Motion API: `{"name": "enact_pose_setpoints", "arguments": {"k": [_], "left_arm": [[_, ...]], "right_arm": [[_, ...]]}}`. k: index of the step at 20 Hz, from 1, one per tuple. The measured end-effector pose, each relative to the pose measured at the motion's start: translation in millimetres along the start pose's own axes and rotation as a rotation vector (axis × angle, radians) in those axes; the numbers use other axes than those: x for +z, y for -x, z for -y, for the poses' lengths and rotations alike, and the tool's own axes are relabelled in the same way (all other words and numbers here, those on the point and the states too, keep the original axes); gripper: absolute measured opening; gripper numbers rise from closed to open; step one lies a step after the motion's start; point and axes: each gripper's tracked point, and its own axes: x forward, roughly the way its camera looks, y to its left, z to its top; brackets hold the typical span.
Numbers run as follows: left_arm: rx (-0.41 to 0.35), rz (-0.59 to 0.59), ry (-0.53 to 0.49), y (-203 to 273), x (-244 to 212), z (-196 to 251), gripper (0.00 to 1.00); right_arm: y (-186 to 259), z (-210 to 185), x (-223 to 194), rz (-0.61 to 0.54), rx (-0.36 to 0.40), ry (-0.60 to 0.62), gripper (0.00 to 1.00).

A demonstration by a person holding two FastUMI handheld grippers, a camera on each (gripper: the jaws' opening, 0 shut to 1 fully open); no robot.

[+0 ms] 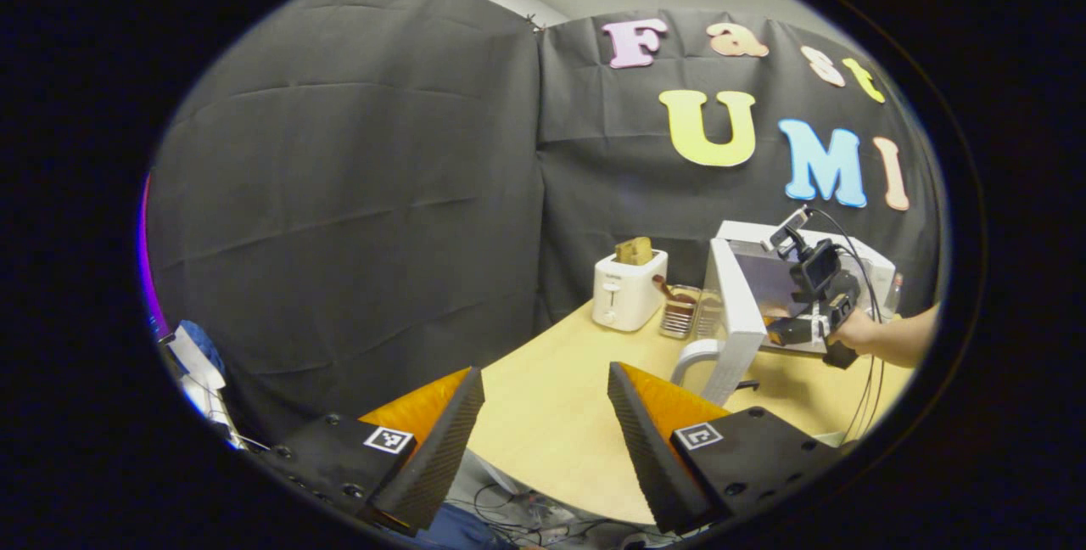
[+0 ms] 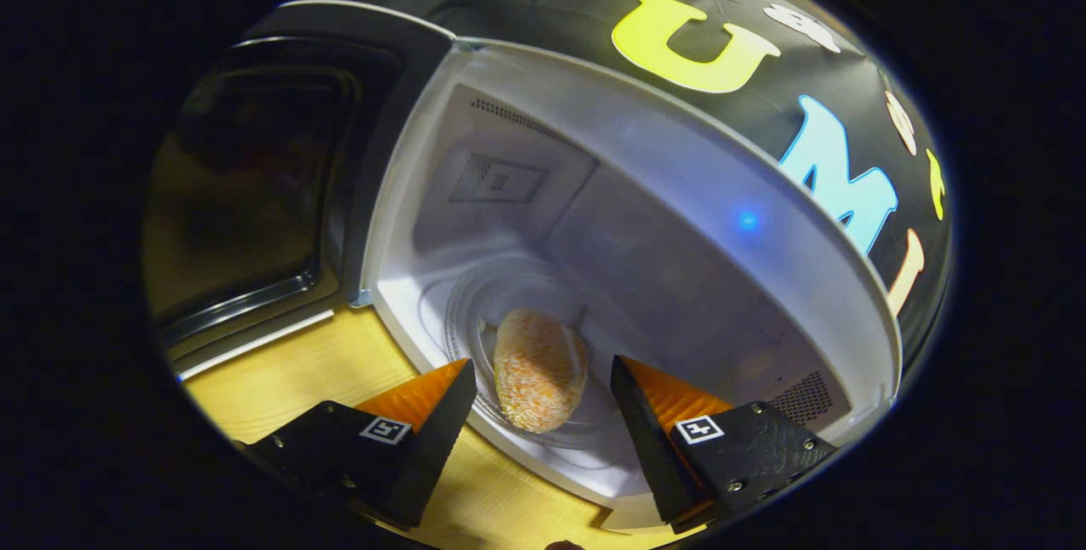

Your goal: Open the microwave oven with the left hand, put the food in, and close the microwave oven.

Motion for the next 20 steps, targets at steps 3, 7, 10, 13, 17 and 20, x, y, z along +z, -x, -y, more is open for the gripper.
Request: {"name": "enact_pose_setpoints", "arguments": {"k": [3,7,10,13,17,20], "left_arm": [[-0.051,0.010,-0.013,-19,-2,7,0.96],[-0.126,0.012,-0.021,-53,-13,17,0.96],[-0.183,-0.015,-0.024,-79,-29,28,0.96],[-0.240,-0.029,-0.034,-93,-40,43,0.96],[-0.333,-0.058,-0.057,-103,-54,69,0.86],[-0.386,-0.061,-0.075,-105,-55,86,0.50]], "right_arm": [[45,6,19,0.055,0.003,-0.039,0.98],[120,22,50,0.167,-0.015,-0.106,0.97],[172,45,60,0.238,-0.069,-0.169,0.97],[217,66,58,0.265,-0.116,-0.251,0.97],[264,82,37,0.263,-0.181,-0.283,0.97],[297,86,19,0.251,-0.219,-0.304,0.97]]}}
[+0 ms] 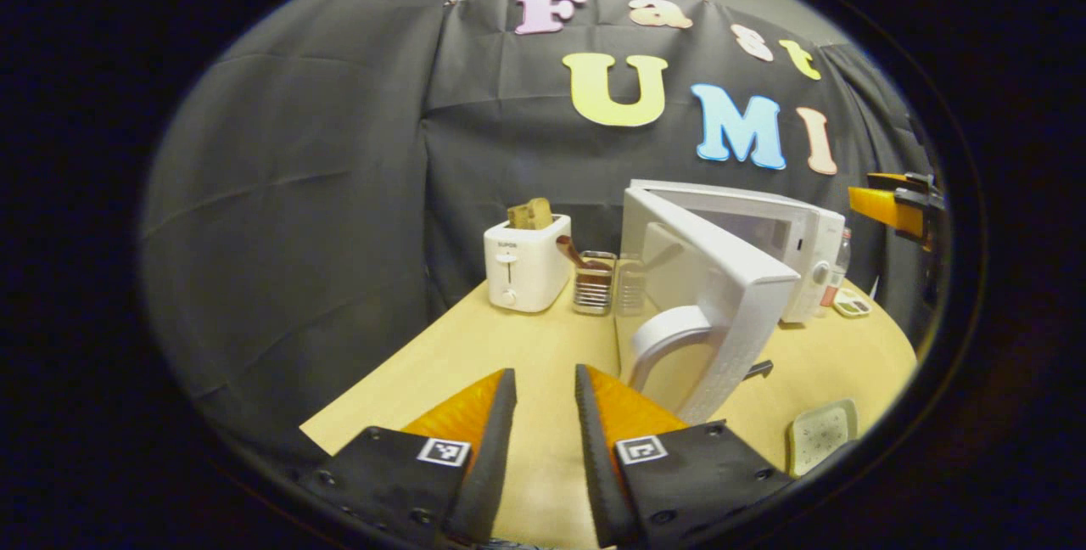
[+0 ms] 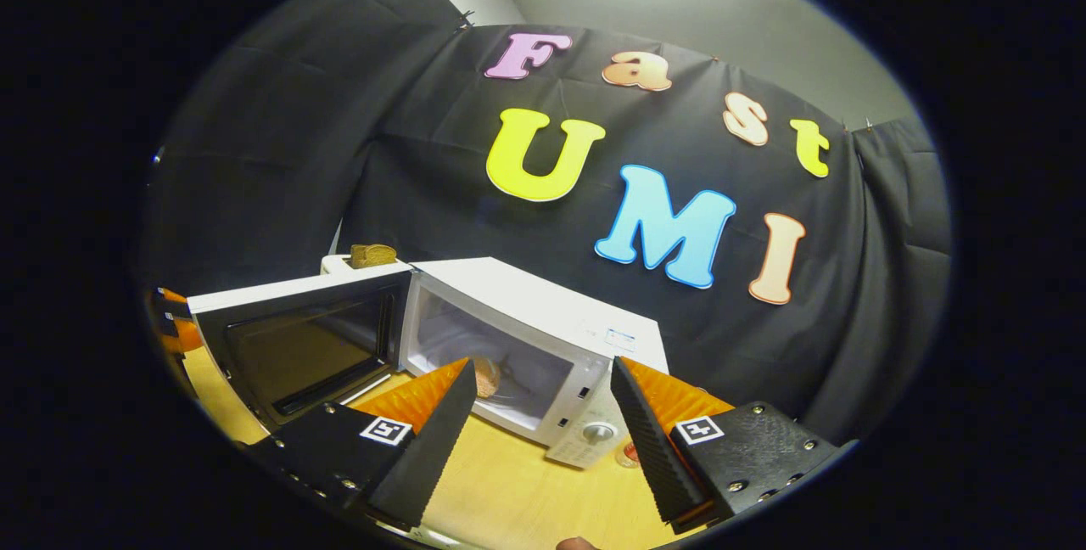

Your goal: Open the microwave oven with the left hand, put the food in, and close the microwave oven.

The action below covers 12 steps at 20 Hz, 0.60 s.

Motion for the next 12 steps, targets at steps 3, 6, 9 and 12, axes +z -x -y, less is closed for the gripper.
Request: {"name": "enact_pose_setpoints", "arguments": {"k": [3,6,9,12], "left_arm": [[-0.054,-0.001,0.010,-5,1,21,0.09],[-0.109,-0.012,0.022,-4,3,38,0.07],[-0.184,0.006,-0.011,-4,10,73,0.07],[-0.249,0.013,-0.070,-6,17,112,0.08]], "right_arm": [[29,12,-9,-0.017,-0.043,-0.009,0.97],[52,24,-18,-0.032,-0.078,-0.022,0.97],[67,33,-24,-0.048,-0.095,-0.041,0.97],[76,45,-28,-0.052,-0.112,-0.063,0.97]]}}
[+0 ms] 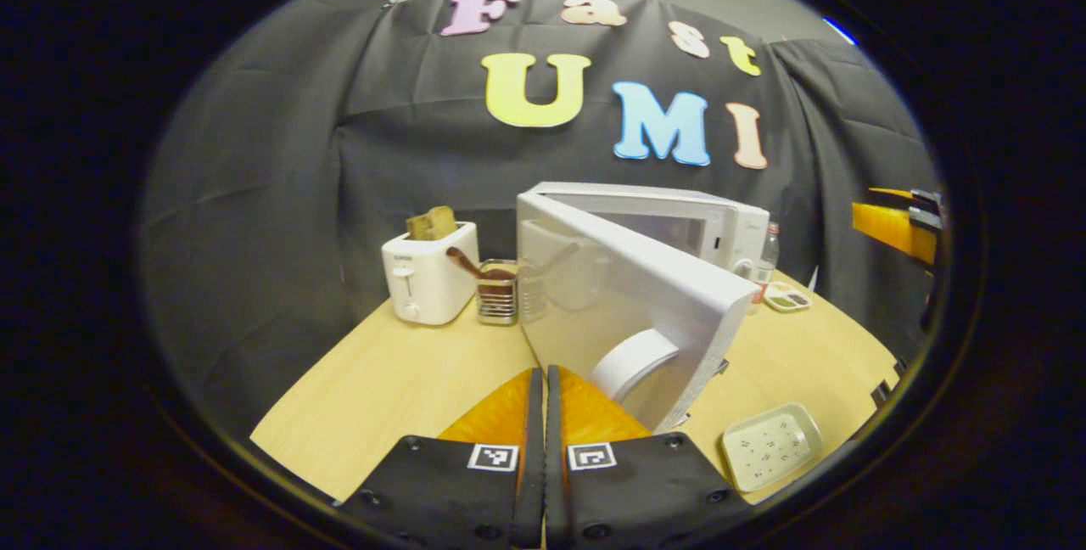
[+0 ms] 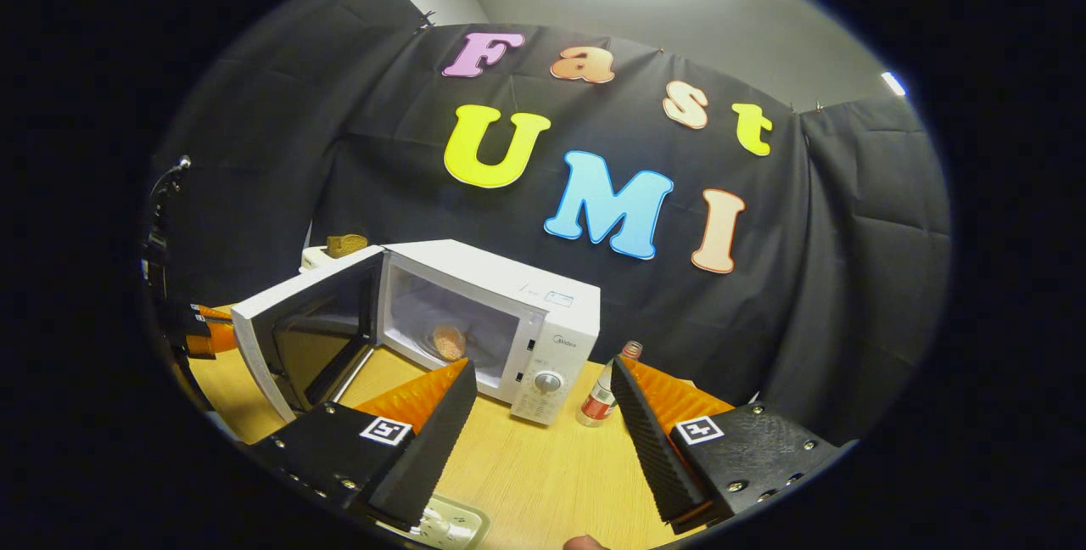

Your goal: Open the microwave oven with the left hand, put the food in, and close the microwave oven.

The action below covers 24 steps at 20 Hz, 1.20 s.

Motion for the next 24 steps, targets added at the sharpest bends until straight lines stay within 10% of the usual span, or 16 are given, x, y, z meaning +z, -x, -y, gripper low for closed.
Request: {"name": "enact_pose_setpoints", "arguments": {"k": [24], "left_arm": [[-0.201,0.003,-0.058,-138,59,154,0.08]], "right_arm": [[-35,83,-30,-0.033,-0.038,-0.056,0.97]]}}
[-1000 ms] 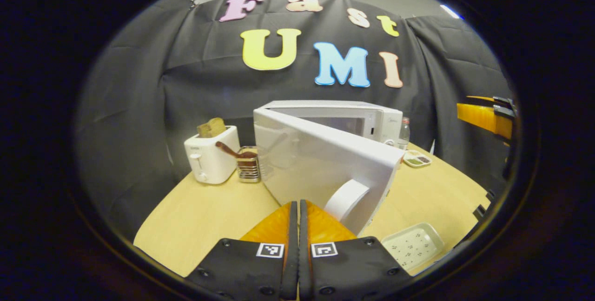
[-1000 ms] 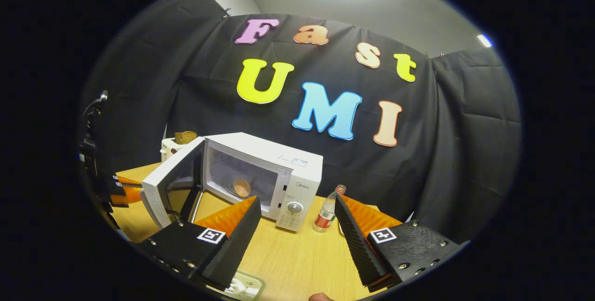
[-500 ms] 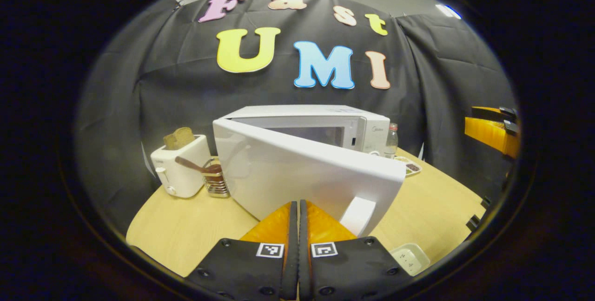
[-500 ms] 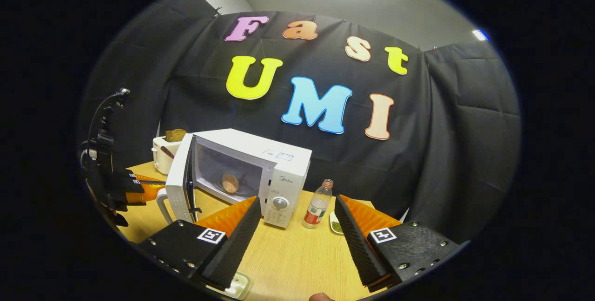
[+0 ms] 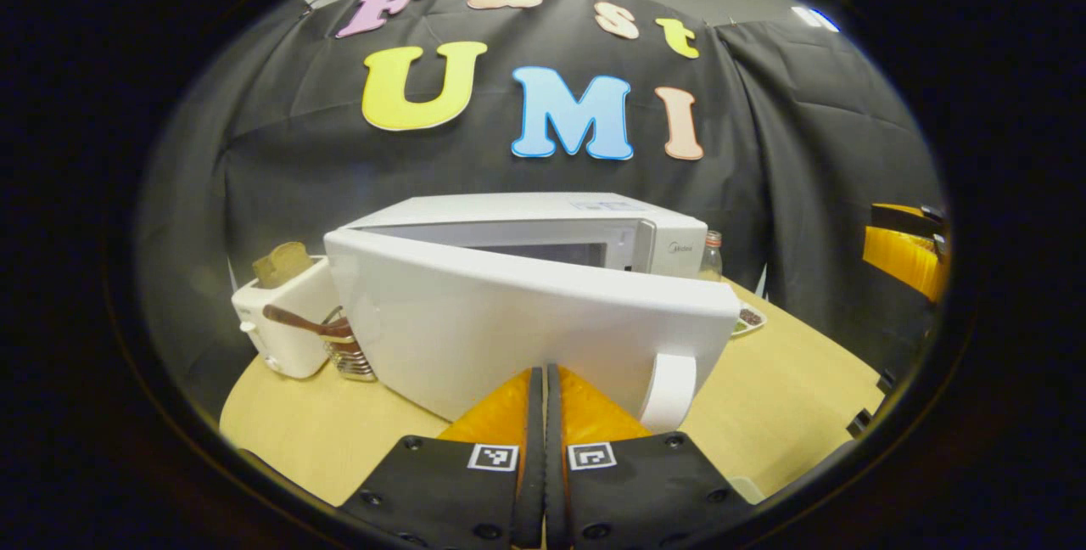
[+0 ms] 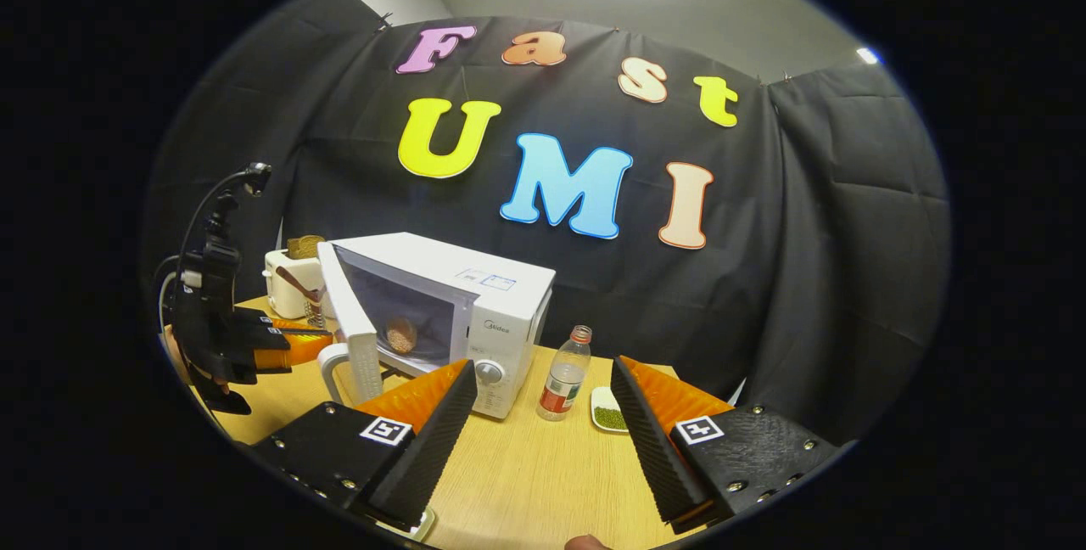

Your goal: Open the microwave oven with the left hand, put the food in, and close the microwave oven.

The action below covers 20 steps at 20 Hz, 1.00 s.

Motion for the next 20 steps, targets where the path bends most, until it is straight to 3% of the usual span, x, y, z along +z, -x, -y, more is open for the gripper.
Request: {"name": "enact_pose_setpoints", "arguments": {"k": [20], "left_arm": [[0.001,0.013,0.059,-105,36,21,0.07]], "right_arm": [[-39,41,-26,-0.030,-0.015,-0.013,0.98]]}}
